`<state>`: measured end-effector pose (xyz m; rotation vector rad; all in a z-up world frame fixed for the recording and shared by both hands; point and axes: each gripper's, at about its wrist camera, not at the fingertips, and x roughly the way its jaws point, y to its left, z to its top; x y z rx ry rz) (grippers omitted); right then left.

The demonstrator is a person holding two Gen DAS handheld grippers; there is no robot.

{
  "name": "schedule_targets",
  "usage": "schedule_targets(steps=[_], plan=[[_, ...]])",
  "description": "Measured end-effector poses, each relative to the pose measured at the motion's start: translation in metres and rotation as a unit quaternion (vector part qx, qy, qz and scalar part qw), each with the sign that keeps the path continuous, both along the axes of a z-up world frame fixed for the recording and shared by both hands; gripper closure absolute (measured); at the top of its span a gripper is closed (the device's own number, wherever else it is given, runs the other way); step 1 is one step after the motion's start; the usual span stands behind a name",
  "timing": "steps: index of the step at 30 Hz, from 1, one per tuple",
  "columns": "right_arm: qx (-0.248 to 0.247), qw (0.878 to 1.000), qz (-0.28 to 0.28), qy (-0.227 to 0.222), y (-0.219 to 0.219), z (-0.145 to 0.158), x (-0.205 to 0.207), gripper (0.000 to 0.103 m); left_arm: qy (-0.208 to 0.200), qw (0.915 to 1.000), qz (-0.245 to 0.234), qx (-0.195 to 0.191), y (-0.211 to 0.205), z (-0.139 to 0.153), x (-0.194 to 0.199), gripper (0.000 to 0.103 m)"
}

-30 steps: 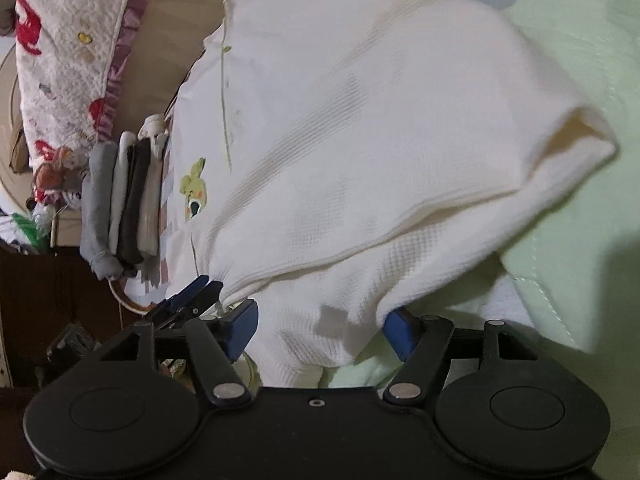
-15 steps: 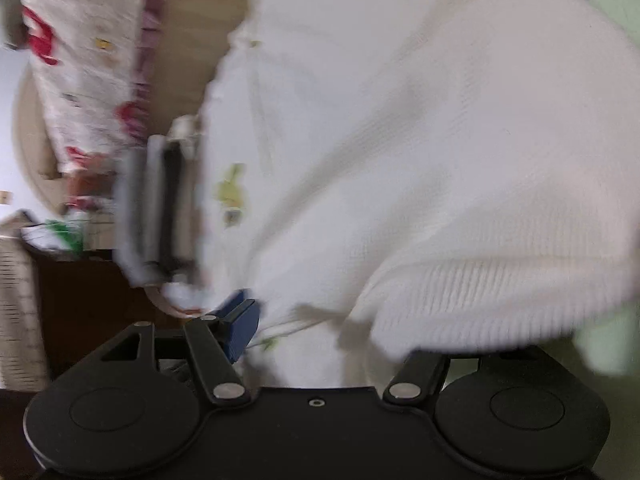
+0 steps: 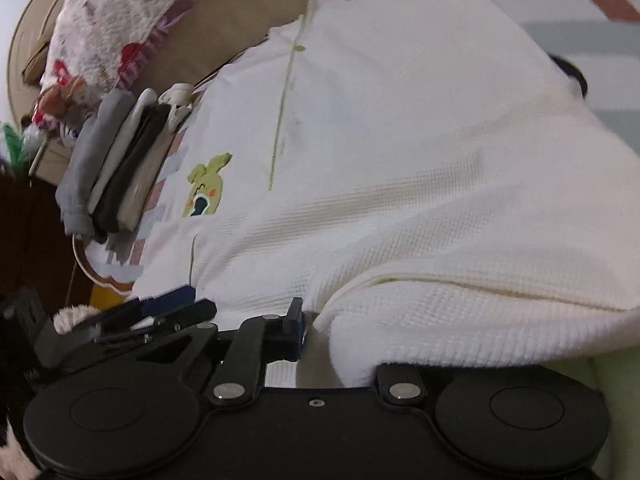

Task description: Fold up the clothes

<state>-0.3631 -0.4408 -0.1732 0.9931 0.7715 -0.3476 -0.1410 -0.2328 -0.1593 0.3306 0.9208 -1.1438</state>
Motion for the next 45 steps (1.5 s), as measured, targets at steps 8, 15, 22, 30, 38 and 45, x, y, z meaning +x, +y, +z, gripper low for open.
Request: schedule_targets(steps=[8, 15, 22, 30, 38, 45], plan=[[-0.117, 0.989, 0.073, 0.052, 0.025, 0.015, 0.027, 0.085, -0.022, 0.999, 0.038, -0.002, 0.01, 0.009, 0.018, 0.048], [-0.252, 0.932, 0.194, 0.172, 0.059, 0.037, 0.064, 0.08, -0.008, 0.9941, 0.097, 0.048, 0.017, -0.003, 0.043, 0.048], [-0.129, 0.97, 0.152, 0.139, 0.035, 0.036, 0.054, 0.072, -0.032, 0.9949, 0.081, 0.05, 0.014, -0.002, 0.033, 0.048], [0.058, 0.998, 0.006, 0.02, 0.004, -0.005, 0.013, 0.063, -0.004, 0.9978, 0.066, 0.003, 0.016, 0.005, 0.031, 0.048], [0.014, 0.999, -0.024, -0.023, 0.0, 0.012, 0.006, 0.094, -0.023, 0.9962, 0.078, -0.032, 0.026, 0.025, 0.038, 0.048], [-0.041, 0.998, -0.01, -0.043, -0.031, 0.042, 0.022, 0.098, -0.072, 0.9949, 0.02, -0.067, 0.038, 0.066, 0.057, 0.048]])
